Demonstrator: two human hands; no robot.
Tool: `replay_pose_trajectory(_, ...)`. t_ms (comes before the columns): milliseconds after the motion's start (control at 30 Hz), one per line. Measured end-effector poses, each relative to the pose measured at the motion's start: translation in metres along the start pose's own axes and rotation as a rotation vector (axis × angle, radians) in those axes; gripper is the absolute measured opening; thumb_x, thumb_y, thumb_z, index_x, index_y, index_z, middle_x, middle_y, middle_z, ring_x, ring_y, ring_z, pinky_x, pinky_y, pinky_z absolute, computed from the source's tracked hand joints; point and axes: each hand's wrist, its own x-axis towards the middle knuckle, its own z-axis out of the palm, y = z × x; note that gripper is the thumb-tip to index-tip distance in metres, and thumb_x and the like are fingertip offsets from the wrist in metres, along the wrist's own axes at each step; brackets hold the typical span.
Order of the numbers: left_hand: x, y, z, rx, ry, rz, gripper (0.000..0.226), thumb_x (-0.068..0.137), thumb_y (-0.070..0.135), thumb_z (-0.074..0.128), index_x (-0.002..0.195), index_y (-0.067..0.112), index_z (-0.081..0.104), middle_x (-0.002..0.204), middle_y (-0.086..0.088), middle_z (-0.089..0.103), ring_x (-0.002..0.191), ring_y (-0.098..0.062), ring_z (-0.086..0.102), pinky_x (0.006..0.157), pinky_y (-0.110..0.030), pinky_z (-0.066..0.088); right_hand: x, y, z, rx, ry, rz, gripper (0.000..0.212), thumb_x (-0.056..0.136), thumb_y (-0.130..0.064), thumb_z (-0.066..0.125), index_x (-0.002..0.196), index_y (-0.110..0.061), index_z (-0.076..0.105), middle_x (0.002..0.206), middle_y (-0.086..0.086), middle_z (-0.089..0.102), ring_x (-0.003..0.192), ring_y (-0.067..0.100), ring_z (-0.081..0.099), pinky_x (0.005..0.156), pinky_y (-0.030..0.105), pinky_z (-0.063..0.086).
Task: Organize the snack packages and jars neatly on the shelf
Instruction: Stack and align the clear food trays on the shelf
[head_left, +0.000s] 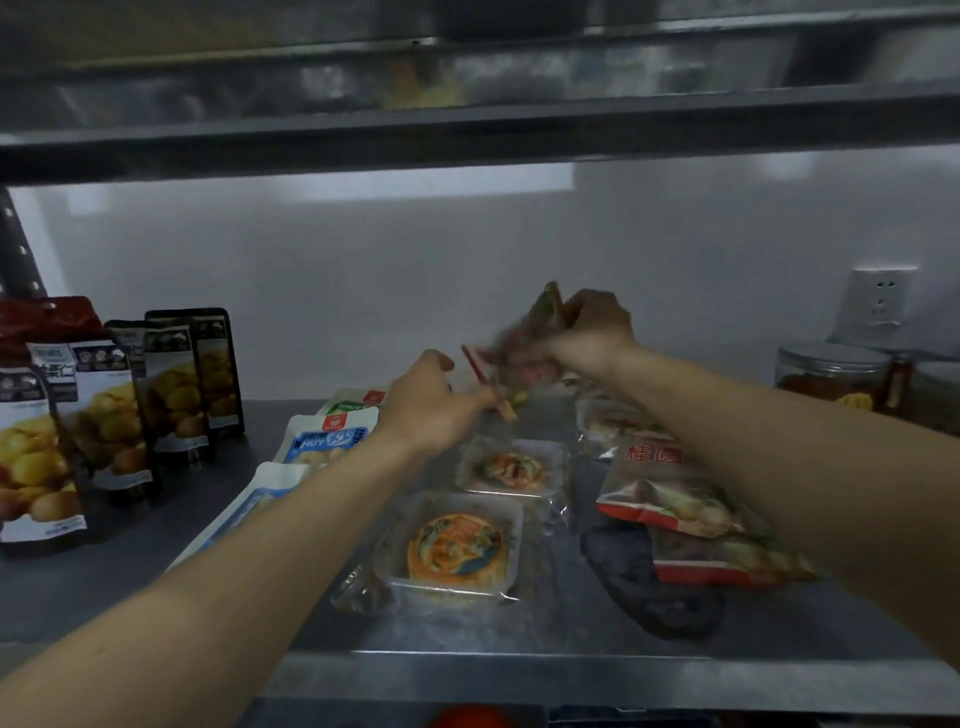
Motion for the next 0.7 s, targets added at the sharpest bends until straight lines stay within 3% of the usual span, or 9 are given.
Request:
replay_pose_trajectory(100,0.004,0.018,0.008,-0.401,-0.050,-0.099,0.061,0.078,0.047,0.072,0.122,0.015,0.046,0.114,-0.005,0.062,0.099,-0.023,0.062,0.078,-0.033,0.052,-0.003,-0.003,-0.004,0.310,0.037,0.093,0.072,0.037,-0.045,0.096,0.095,-0.011,0.069,0.080,-0.001,0.075,0.078,0.014,0.072,0.082,0.032,0.058)
replay_pose_trajectory(200,0.007,0.031,0.015,-0.762,-0.039,-0.098,0.033,0.086,0.014,0.070,0.114,0.009,0.053,0.096,-0.011,0.068,0.067,-0.017,0.068,0.050,-0.024,0.054,-0.015,-0.001,-0.018,0.339,-0.029,0.134,0.063,0.045,-0.036,0.096,0.096,-0.010,0.070,0.077,0.001,0.076,0.077,0.019,0.074,0.080,0.038,0.060)
replay_pose_trajectory(333,0.014,0.038,0.019,-0.733,-0.094,-0.023,0.033,0.078,0.001,0.074,0.106,0.012,0.060,0.082,-0.005,0.069,0.053,-0.011,0.066,0.046,-0.022,0.052,-0.025,0.006,-0.057,0.094,-0.129,0.133,0.061,0.057,-0.030,0.092,0.109,-0.022,0.062,0.091,-0.001,0.071,0.082,0.015,0.068,0.069,0.028,0.055)
replay_pose_trajectory(467,0.022,0.054,0.032,-0.745,-0.166,0.001,0.038,0.072,0.002,0.079,0.105,0.009,0.063,0.090,-0.009,0.069,0.069,-0.018,0.065,0.071,-0.036,0.057,-0.028,0.014,-0.081,0.053,-0.239,0.100,0.046,0.067,-0.025,0.087,0.108,-0.014,0.069,0.090,0.001,0.075,0.083,0.016,0.073,0.073,0.026,0.057)
replay_pose_trajectory(600,0.029,0.062,0.051,-0.767,-0.229,-0.016,0.039,0.080,0.011,0.075,0.113,0.007,0.056,0.103,-0.016,0.067,0.079,-0.024,0.068,0.060,-0.024,0.058,-0.022,0.028,-0.097,0.088,-0.037,0.148,0.040,0.071,-0.018,0.085,0.105,-0.005,0.067,0.087,0.009,0.073,0.068,0.019,0.072,0.058,0.027,0.057)
replay_pose_trajectory(700,0.038,0.051,0.067,-0.569,-0.248,-0.067,0.052,0.078,0.019,0.078,0.123,0.008,0.053,0.109,-0.016,0.066,0.086,-0.024,0.067,0.071,-0.027,0.057,-0.011,0.047,-0.107,-0.056,0.071,0.233,0.036,0.074,-0.024,0.084,0.096,-0.002,0.066,0.086,0.011,0.070,0.073,0.025,0.069,0.063,0.033,0.056)
